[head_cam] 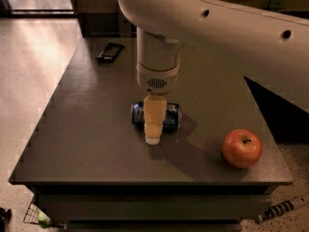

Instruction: Place pepsi can upright

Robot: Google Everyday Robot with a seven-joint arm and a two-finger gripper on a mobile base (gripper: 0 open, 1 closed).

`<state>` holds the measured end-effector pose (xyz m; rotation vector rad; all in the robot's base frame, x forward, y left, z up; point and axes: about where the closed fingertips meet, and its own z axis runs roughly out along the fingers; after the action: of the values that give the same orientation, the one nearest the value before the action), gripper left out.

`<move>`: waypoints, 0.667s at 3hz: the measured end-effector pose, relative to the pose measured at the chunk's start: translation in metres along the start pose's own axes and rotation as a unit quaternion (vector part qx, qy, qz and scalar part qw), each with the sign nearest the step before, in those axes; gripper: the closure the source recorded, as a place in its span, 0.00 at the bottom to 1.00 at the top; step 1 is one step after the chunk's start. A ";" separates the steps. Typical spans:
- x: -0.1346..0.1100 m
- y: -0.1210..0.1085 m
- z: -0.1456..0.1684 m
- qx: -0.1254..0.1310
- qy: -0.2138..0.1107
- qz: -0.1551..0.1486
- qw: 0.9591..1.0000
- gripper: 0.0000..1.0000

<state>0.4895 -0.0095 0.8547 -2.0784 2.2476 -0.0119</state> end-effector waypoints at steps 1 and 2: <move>0.002 -0.002 0.004 0.006 -0.015 0.005 1.000 0.00; 0.012 -0.003 0.004 0.018 -0.033 0.016 0.999 0.15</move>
Offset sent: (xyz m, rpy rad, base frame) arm 0.0042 -0.0272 -0.0049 0.1134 -0.0711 -0.0601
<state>0.4923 -0.0215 0.8505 -1.9946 2.2241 0.0172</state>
